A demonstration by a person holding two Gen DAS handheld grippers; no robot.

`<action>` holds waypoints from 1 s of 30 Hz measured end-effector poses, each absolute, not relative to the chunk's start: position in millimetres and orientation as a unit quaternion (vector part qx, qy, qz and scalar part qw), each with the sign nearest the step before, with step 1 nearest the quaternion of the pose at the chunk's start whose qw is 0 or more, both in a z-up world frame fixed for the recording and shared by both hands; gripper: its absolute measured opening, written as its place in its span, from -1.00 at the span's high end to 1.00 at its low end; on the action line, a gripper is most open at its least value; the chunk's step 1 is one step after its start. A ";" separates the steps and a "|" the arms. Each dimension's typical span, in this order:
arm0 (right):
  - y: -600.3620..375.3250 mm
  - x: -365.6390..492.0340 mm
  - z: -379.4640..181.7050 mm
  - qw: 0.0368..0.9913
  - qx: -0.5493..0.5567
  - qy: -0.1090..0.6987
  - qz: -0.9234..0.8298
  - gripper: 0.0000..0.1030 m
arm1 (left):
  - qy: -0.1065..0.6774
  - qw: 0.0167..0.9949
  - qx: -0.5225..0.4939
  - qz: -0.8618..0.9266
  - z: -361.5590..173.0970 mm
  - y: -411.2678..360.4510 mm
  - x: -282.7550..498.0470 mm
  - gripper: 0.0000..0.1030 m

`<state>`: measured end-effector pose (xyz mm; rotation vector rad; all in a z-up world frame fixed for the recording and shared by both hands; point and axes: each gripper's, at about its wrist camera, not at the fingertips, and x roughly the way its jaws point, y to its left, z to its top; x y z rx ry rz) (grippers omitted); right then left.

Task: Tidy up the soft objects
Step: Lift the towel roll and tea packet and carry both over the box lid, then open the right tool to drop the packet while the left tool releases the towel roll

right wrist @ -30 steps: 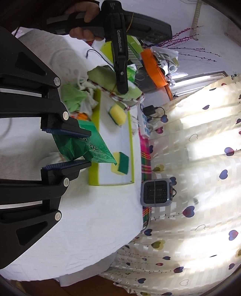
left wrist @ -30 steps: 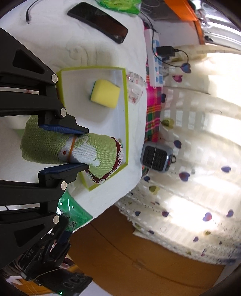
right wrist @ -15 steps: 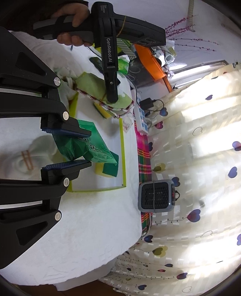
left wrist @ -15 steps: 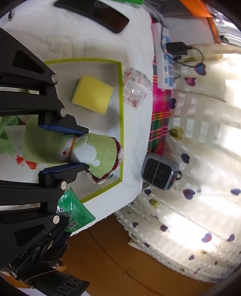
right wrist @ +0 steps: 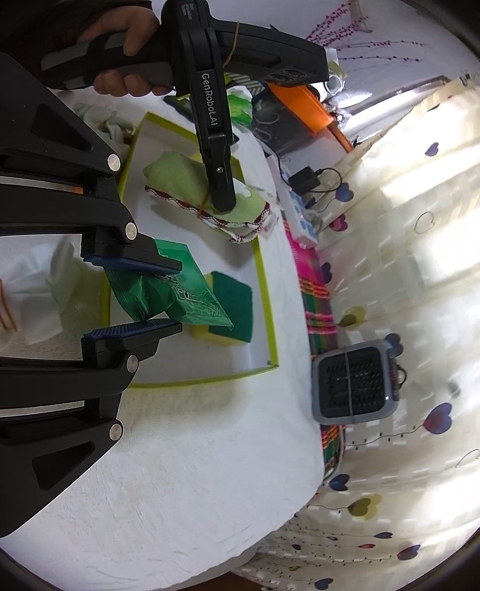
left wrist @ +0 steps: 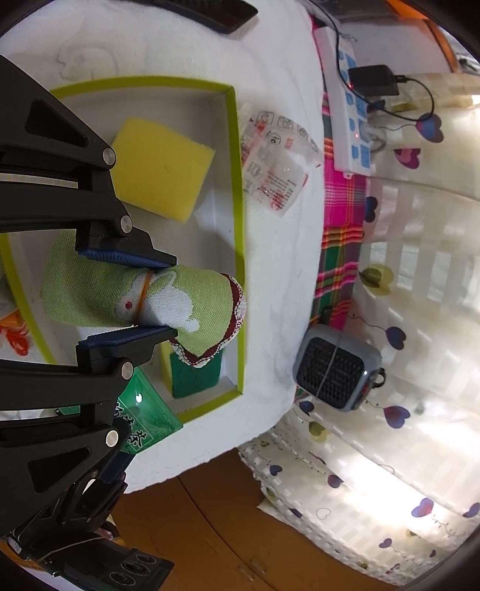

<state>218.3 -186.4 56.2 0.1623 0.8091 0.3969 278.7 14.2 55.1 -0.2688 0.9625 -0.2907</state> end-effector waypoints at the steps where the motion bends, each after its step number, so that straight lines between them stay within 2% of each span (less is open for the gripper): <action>1: -186.1 220.3 54.4 0.897 0.075 0.392 0.189 0.50 | 0.462 0.867 -0.128 -0.138 52.9 13.4 280.4 0.45; 18: -185.6 244.9 38.7 0.896 0.053 0.412 0.157 0.50 | 0.464 0.866 -0.131 -0.135 41.8 1.6 296.9 0.43; 30: -182.7 243.2 39.3 0.898 0.046 0.410 0.152 0.43 | 0.462 0.866 -0.132 -0.137 41.3 -1.0 298.0 0.33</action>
